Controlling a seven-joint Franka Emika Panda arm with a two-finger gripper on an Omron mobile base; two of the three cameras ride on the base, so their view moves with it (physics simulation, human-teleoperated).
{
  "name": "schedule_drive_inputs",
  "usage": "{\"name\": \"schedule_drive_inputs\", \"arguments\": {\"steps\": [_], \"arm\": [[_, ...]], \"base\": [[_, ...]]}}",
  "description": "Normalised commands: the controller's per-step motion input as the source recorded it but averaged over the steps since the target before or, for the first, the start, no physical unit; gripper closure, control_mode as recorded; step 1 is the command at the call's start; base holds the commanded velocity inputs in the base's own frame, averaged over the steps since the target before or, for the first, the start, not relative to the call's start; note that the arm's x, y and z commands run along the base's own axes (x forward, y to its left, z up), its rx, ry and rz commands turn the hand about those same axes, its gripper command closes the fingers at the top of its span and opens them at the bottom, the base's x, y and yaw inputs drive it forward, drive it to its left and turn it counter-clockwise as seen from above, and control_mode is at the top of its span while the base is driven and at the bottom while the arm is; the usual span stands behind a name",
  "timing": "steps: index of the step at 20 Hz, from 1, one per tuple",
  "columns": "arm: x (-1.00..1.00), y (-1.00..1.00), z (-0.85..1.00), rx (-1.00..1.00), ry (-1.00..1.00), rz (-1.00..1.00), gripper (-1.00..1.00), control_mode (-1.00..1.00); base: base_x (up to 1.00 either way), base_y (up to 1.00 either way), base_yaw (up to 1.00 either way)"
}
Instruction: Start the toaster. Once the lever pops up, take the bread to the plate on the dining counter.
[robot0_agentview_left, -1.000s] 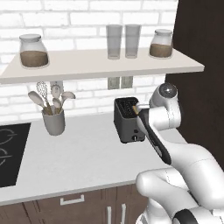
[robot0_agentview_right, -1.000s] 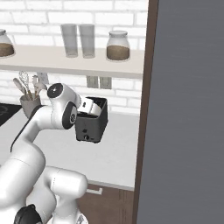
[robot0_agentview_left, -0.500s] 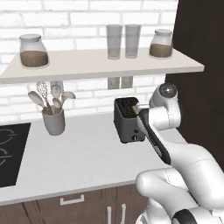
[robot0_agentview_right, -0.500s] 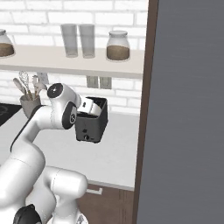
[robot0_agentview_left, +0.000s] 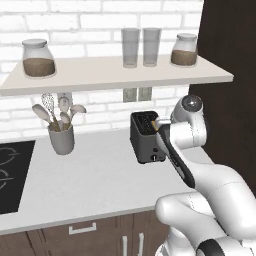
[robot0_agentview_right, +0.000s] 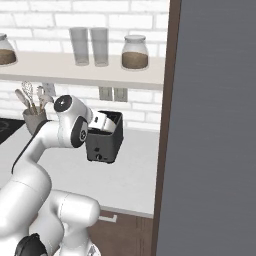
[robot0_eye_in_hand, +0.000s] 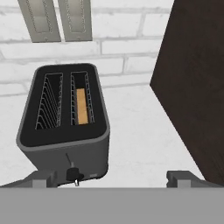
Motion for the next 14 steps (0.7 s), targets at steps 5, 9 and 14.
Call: {"name": "schedule_drive_inputs", "arguments": {"steps": [5, 9, 14], "arm": [[0.00, 0.00, 0.00, 0.00, 0.00, 0.00, -1.00, -1.00], [0.00, 0.00, 0.00, 0.00, 0.00, 0.00, -1.00, -1.00], [0.00, 0.00, 0.00, 0.00, 0.00, 0.00, -1.00, -1.00]], "base": [[0.00, 0.00, 0.00], [0.00, 0.00, 0.00], [0.00, 0.00, 0.00]]}}
